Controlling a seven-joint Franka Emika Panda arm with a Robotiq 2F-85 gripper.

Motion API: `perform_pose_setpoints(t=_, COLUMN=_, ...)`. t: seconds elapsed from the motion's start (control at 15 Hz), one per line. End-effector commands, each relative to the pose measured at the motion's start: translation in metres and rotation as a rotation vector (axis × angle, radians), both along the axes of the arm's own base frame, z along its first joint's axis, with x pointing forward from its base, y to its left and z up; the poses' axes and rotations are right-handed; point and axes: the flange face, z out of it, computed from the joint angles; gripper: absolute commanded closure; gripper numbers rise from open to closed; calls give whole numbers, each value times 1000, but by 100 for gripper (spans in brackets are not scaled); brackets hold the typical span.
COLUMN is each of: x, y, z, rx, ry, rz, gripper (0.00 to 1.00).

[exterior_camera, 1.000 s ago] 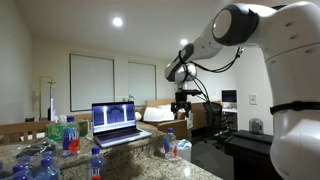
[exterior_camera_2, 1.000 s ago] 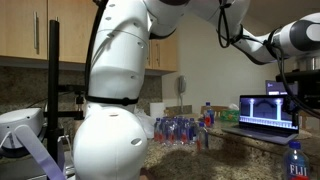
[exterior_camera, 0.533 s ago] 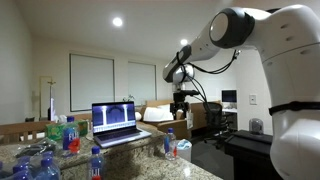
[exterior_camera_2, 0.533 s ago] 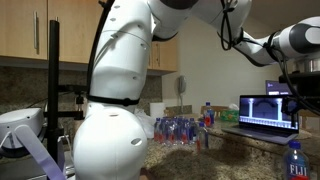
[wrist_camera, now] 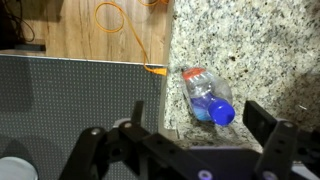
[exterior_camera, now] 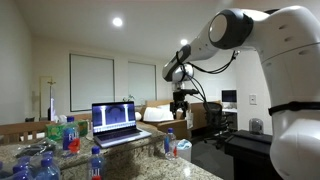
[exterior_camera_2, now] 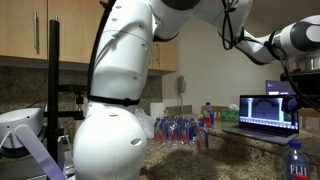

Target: Move the left and right bottles to the left

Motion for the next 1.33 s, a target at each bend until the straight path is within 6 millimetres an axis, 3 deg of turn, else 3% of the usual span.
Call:
perform_pose_setpoints(t=0.0, x=8, y=5, z=-4, rx=-15, ry=-6, rz=5, gripper=0)
perform_pose_setpoints(t=0.4, x=55, y=53, z=-27, rx=-43, ry=28, rz=99, gripper=0)
perform_pose_setpoints(t=0.53, x=62, y=55, z=-38, rx=-34, ry=43, rz=97, gripper=0)
perform_pose_setpoints(t=0.8, x=58, y=48, z=-60, rx=5, ry=99, rz=90, gripper=0)
perform_pose_setpoints(t=1.0, x=63, y=57, z=-83, rx=2, ry=101, rz=99, gripper=0)
perform_pose_setpoints(t=1.27, x=85, y=74, z=-107, rx=7, ry=72, rz=129, gripper=0)
